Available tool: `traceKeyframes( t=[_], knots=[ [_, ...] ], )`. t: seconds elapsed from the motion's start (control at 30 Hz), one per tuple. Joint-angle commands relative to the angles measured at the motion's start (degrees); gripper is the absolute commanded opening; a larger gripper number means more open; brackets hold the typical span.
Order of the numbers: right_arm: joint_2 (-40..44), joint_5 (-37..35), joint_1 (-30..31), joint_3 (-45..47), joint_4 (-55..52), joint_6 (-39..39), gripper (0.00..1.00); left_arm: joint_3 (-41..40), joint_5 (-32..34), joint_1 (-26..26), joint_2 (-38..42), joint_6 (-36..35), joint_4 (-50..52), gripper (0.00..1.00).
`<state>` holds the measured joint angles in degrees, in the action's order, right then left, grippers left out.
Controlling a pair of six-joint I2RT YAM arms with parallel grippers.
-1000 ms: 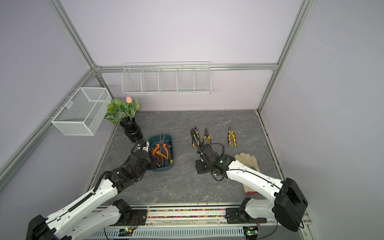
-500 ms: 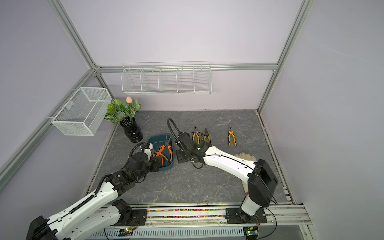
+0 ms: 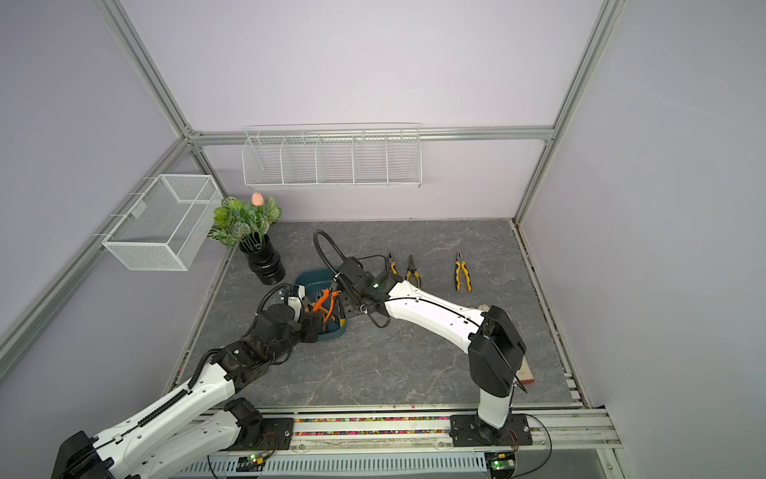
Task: Take the pliers out of the storage box
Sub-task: Pick up the pliers from the storage box.
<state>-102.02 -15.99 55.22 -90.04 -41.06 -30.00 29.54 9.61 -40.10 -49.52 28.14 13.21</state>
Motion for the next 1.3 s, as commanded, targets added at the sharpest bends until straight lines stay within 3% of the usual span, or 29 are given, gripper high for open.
traceKeyframes(
  t=[0.0,0.13,0.33,0.4,0.67,0.93,1.27],
  knots=[
    [3.9,-6.1,-0.9,-2.4,-3.5,-0.4,0.54,-1.6,2.2,-1.2,0.5,-0.4,-3.8,0.00],
    [0.8,1.4,-3.2,-7.5,-2.1,-3.9,0.53,-3.0,6.8,-5.5,0.2,-0.4,-5.6,0.00],
    [-11.1,4.1,-4.4,-24.3,-13.1,-15.1,0.50,-3.4,17.5,-12.5,-0.7,-0.8,-8.3,0.00],
    [-14.5,5.4,-4.4,-28.6,-17.6,-19.1,0.43,-3.4,22.2,-15.0,-1.5,-1.8,-9.5,0.00],
    [-17.9,4.4,-4.3,-33.1,-21.2,-24.2,0.42,-1.8,31.3,-19.4,-5.8,-4.3,-11.6,0.00],
    [-17.5,2.0,-5.0,-32.7,-22.7,-23.4,0.49,-2.1,31.4,-19.4,-5.5,-4.2,-10.8,0.00],
    [-19.9,11.0,-5.3,-30.5,-17.6,-24.9,0.45,-1.9,31.3,-19.4,-4.3,-4.4,-10.6,0.00]
  ],
)
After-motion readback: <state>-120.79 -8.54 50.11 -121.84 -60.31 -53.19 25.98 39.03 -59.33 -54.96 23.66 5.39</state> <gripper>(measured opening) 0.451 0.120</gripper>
